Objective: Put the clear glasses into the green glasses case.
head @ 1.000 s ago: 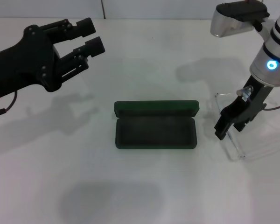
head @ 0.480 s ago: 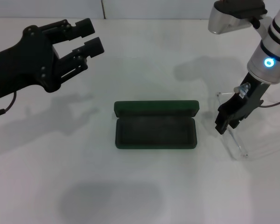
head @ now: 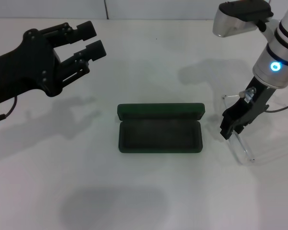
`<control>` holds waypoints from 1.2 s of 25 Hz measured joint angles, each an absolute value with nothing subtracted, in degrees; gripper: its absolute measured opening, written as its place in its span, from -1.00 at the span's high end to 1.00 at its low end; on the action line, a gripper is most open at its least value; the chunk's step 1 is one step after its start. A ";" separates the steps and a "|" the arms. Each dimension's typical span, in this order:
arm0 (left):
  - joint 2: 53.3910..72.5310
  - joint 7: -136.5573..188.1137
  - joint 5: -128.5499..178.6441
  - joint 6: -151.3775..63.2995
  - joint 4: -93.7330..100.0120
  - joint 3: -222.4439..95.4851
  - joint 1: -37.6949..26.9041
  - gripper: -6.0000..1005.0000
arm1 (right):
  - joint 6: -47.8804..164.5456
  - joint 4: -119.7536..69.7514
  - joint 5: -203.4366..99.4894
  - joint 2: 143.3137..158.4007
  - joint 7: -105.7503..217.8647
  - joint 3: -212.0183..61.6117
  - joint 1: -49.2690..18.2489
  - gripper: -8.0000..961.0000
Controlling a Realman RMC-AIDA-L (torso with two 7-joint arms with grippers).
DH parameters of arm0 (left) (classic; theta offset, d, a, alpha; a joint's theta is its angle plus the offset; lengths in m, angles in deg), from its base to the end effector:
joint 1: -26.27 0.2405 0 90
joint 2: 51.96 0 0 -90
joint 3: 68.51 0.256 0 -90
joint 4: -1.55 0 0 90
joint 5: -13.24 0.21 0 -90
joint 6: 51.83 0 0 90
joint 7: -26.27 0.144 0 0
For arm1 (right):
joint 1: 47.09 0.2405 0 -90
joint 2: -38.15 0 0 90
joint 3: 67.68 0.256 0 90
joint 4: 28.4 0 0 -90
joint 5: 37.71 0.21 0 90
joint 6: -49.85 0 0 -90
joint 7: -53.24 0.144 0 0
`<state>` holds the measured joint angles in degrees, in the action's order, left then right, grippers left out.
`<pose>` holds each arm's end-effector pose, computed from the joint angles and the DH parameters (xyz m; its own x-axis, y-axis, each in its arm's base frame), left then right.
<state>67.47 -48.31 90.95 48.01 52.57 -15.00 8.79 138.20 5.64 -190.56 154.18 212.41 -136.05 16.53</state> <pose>-0.2191 0.2929 0.0564 0.5861 -0.0175 0.8101 0.2823 -0.9327 -0.2245 0.1576 0.4011 -0.0315 0.4034 -0.8558 0.3237 -0.7504 -0.5119 -0.4181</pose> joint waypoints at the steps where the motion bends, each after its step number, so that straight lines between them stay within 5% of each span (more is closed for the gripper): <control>1: 67.47 -48.31 90.95 48.01 52.56 -15.00 8.79 0.27 | 138.07 5.64 -190.67 154.17 212.54 -136.05 16.53 0.33; 16: 67.49 -48.34 90.56 48.00 52.52 -15.03 8.88 0.28 | 137.45 6.88 -190.55 154.22 213.02 -136.18 15.25 0.61; 30: 67.48 -48.80 90.16 48.13 52.52 -15.78 8.90 0.29 | 140.99 28.97 -188.79 154.32 214.13 -139.90 1.80 0.70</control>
